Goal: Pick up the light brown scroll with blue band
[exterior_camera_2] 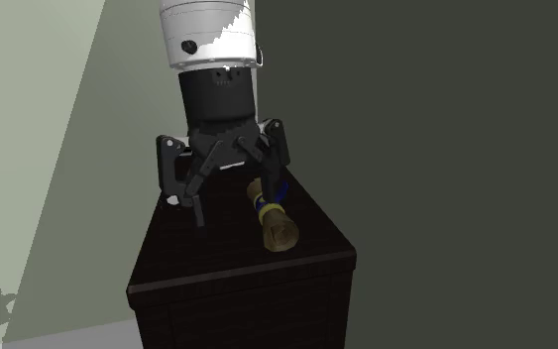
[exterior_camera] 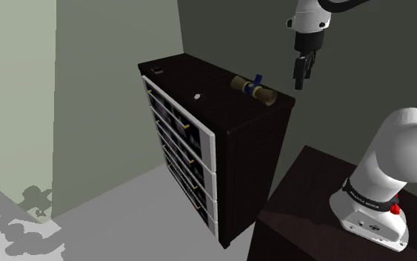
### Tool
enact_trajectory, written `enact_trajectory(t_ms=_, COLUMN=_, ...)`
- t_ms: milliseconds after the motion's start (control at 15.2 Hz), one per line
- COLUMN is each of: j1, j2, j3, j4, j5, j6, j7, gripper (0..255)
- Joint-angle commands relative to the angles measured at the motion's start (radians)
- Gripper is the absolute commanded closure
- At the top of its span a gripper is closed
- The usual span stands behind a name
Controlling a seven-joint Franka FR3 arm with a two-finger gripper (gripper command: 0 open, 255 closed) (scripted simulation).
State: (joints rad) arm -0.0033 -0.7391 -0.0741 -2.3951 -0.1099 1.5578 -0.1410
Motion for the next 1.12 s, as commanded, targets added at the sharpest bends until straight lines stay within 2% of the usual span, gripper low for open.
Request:
enact_trajectory(t_ms=0, j1=0.0, j2=0.0, j3=0.0, j4=0.0, j5=0.0, j6=0.0, j7=0.0, gripper=0)
enact_trajectory(t_ms=528, j1=-0.021, j2=0.271, j3=-0.061, j4=0.091, j5=-0.058, j6=0.205, j7=-0.045, gripper=0)
enact_trajectory(t_ms=1056, j1=-0.039, j2=0.561, j3=-0.113, j4=0.262, j5=-0.076, j6=0.35, j7=-0.093, gripper=0)
